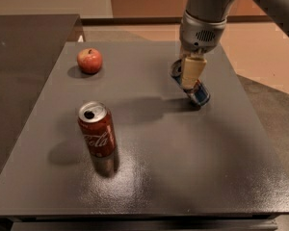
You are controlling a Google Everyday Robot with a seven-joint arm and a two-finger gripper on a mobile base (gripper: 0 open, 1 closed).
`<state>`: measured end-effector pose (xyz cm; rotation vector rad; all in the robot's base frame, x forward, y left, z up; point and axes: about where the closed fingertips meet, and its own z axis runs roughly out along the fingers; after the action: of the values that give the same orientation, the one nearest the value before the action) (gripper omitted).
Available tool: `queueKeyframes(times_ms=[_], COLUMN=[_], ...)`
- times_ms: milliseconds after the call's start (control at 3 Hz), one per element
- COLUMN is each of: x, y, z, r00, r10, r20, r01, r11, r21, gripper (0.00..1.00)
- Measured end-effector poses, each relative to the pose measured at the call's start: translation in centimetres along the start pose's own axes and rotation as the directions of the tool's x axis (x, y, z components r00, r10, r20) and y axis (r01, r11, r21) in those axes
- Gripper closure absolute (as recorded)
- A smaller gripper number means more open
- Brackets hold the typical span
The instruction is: Knock redbull can over
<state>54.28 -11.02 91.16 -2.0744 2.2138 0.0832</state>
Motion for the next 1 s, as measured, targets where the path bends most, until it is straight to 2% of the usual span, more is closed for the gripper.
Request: queueKeyframes(times_ms=[333, 667, 1000], x=[-0.1, -0.6, -1.0], y=[0.1, -0.6, -1.2], z=[1.7, 1.8, 1.8], r00=[0.999, 0.999, 1.0], r10=[-0.026, -0.027, -0.028], r20=[-0.042, -0.025, -0.012], r01=[0.025, 0.027, 0.028], r11=[0.9993, 0.9996, 0.9993], r21=[-0.028, 0.002, 0.025], gripper=[0.38, 0.14, 0.0])
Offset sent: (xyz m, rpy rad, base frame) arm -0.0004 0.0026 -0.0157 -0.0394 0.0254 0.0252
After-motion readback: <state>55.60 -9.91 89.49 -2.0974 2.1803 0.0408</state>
